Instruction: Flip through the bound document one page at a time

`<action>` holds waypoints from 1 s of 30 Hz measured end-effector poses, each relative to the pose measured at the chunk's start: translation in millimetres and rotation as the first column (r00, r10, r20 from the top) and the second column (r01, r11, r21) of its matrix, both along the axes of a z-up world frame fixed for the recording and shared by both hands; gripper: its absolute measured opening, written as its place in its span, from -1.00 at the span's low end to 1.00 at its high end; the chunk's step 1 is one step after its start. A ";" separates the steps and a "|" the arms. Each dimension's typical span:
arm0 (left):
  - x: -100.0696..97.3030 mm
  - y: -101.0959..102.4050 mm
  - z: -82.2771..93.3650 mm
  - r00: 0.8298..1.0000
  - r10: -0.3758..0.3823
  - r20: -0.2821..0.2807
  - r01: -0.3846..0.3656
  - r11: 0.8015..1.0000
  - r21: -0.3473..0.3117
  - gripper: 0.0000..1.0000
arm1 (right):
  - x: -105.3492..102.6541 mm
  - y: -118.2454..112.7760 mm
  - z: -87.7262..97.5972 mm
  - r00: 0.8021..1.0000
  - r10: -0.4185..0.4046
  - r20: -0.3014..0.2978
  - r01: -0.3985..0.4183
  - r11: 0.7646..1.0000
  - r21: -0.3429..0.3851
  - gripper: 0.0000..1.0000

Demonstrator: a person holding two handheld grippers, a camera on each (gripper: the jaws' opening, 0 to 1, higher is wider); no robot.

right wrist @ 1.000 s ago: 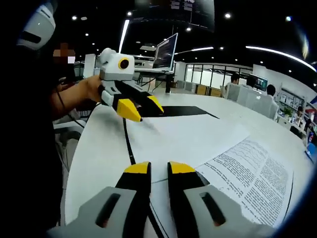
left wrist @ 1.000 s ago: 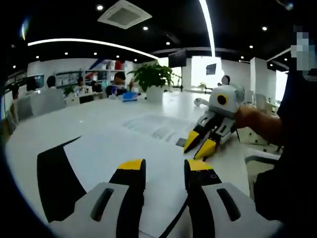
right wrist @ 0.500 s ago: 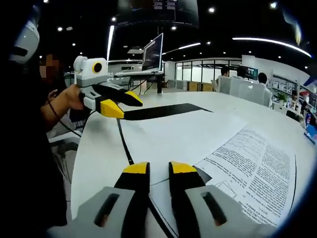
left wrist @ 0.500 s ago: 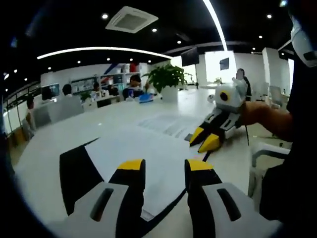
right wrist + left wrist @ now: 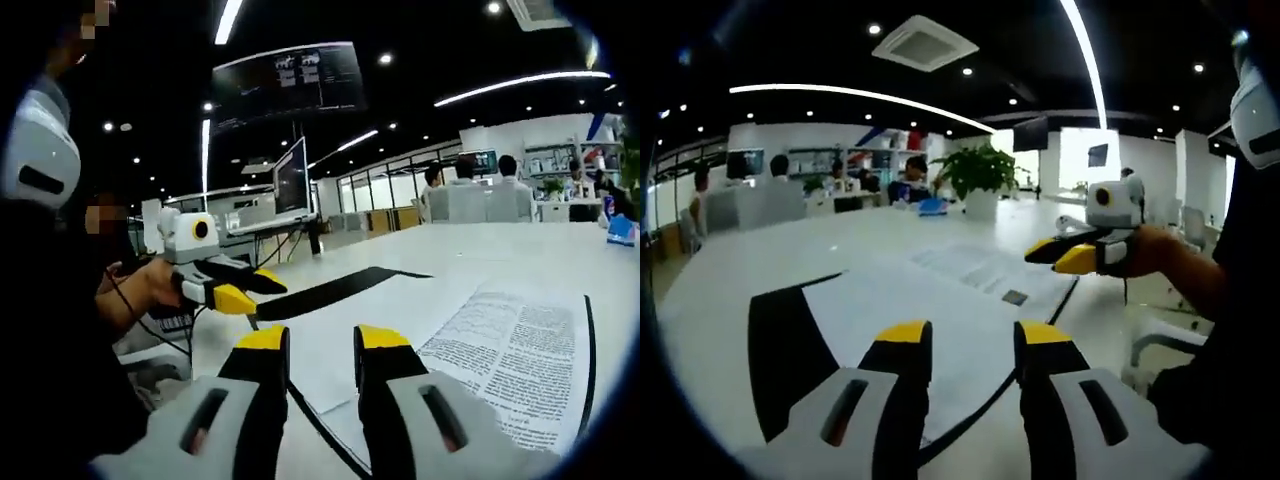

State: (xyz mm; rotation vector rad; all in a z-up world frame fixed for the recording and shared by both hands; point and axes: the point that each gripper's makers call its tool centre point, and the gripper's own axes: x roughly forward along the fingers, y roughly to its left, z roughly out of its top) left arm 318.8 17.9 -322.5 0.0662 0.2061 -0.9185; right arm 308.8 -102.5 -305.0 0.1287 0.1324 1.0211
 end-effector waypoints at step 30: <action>-10.6 -29.9 -0.9 0.998 -0.064 -0.016 0.064 0.997 0.042 -0.38 | -43.0 -177.5 14.7 0.929 -0.371 0.016 0.371 0.929 0.002 -0.32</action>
